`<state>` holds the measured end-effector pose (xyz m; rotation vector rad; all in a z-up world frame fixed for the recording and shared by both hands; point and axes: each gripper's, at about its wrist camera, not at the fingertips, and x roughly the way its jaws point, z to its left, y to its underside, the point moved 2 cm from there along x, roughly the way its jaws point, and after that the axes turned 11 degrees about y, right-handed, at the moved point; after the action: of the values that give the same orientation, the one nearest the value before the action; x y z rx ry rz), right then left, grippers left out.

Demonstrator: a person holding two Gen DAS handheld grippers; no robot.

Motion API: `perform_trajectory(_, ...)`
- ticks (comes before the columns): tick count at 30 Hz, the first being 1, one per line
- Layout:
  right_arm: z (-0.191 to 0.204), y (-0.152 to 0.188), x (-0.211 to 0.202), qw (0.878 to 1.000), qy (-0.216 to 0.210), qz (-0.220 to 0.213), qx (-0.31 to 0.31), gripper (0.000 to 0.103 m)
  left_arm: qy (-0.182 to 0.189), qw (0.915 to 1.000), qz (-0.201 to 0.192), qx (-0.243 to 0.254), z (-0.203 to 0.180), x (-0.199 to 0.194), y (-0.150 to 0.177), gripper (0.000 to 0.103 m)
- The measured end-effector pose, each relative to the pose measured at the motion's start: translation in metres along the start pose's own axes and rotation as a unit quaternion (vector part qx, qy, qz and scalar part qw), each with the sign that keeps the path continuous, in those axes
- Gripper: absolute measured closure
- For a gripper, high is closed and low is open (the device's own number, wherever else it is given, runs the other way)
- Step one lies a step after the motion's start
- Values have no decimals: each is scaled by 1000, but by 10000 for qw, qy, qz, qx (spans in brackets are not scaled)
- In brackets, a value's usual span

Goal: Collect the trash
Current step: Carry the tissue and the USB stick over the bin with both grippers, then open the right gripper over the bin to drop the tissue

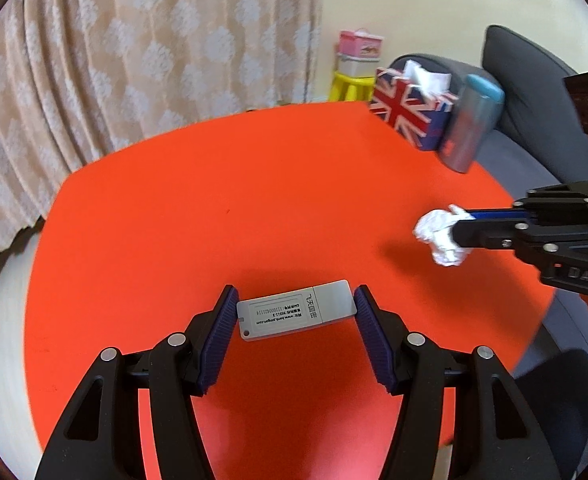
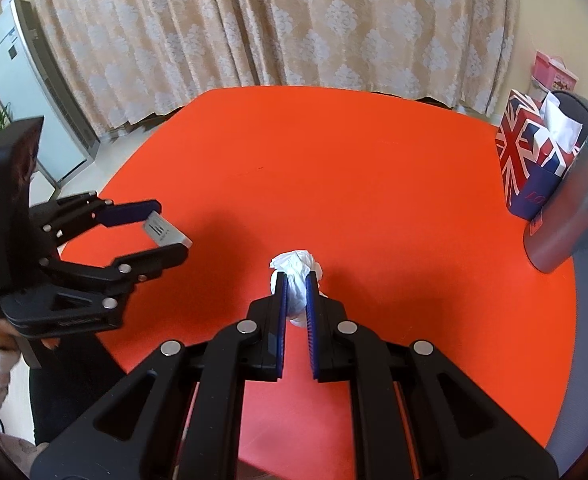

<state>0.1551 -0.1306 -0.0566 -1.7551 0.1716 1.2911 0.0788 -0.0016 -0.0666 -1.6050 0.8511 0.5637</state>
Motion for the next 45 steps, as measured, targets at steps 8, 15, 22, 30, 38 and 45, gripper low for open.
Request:
perform_trajectory(8, 24, 22, -43, 9997, -66, -200, -148, 94, 246, 9990, -26, 371, -20, -49, 19, 45)
perform_trajectory(15, 46, 50, -80, 9988, -178, -327, -313, 94, 440, 9975, -41, 549, -39, -77, 44, 45)
perform_trajectory(22, 66, 88, -99, 9985, -229, -263, -417, 94, 479, 9966, -7, 665, -57, -88, 71, 45)
perform_trajectory(30, 79, 125, -96, 9986, -336, -37, -401, 94, 592, 9955, 278, 682, -67, -83, 104, 45)
perform_trajectory(38, 87, 152, -86, 9985, -354, 126, -390, 94, 665, 9954, 395, 574, -72, -78, 133, 45)
perform_trajectory(45, 92, 179, -73, 9982, -407, 313, -301, 94, 688, 9957, 394, 473, -75, -82, 155, 45)
